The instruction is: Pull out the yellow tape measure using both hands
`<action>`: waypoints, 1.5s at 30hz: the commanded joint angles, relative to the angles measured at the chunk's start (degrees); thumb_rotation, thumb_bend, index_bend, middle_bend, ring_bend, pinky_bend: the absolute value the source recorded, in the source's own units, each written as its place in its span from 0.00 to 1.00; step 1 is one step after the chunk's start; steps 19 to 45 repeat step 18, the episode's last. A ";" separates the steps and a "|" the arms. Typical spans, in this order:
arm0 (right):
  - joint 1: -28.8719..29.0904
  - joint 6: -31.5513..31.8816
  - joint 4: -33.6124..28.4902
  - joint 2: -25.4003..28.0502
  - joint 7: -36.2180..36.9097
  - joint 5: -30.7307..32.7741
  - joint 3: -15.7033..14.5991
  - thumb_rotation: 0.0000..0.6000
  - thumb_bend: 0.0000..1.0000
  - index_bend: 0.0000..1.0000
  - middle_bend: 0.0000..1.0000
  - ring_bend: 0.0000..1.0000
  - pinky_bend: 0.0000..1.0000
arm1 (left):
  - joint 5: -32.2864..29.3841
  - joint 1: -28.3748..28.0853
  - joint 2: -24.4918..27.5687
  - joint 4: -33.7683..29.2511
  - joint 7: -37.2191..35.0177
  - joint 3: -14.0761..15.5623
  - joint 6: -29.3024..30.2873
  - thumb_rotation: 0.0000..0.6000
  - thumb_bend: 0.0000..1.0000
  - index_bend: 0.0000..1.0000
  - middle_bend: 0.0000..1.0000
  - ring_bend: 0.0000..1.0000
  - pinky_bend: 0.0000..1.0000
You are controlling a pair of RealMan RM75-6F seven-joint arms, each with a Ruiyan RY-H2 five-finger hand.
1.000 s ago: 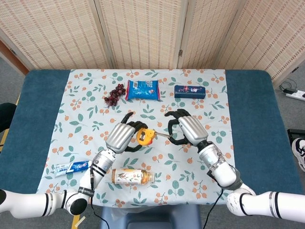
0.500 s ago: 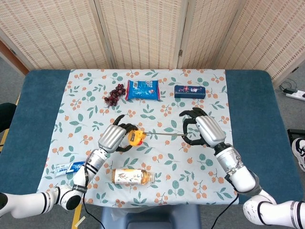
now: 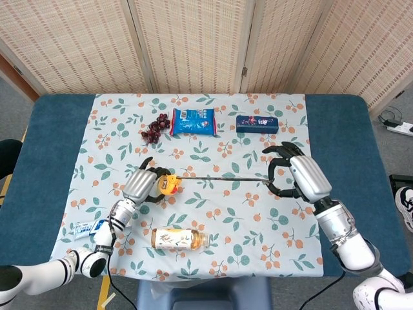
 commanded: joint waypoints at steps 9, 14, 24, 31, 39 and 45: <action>-2.82 1.88 -1.10 3.49 3.95 -2.98 0.29 1.00 0.52 0.71 0.27 0.20 0.09 | 1.91 0.38 0.68 1.58 -1.94 -0.86 -0.60 1.00 0.36 0.59 0.51 0.39 0.06; -3.64 2.27 -1.05 4.29 5.28 -3.81 0.26 1.00 0.52 0.71 0.27 0.20 0.09 | 1.86 0.57 1.41 0.72 -1.45 -1.35 -0.66 1.00 0.36 0.59 0.51 0.39 0.06; -4.25 2.69 -1.07 4.91 6.22 -4.39 0.35 1.00 0.52 0.71 0.27 0.21 0.09 | 1.76 0.78 1.62 0.20 -0.88 -1.53 -0.77 1.00 0.36 0.59 0.51 0.39 0.06; -4.25 2.69 -1.07 4.91 6.22 -4.39 0.35 1.00 0.52 0.71 0.27 0.21 0.09 | 1.76 0.78 1.62 0.20 -0.88 -1.53 -0.77 1.00 0.36 0.59 0.51 0.39 0.06; -4.25 2.69 -1.07 4.91 6.22 -4.39 0.35 1.00 0.52 0.71 0.27 0.21 0.09 | 1.76 0.78 1.62 0.20 -0.88 -1.53 -0.77 1.00 0.36 0.59 0.51 0.39 0.06; -4.25 2.69 -1.07 4.91 6.22 -4.39 0.35 1.00 0.52 0.71 0.27 0.21 0.09 | 1.76 0.78 1.62 0.20 -0.88 -1.53 -0.77 1.00 0.36 0.59 0.51 0.39 0.06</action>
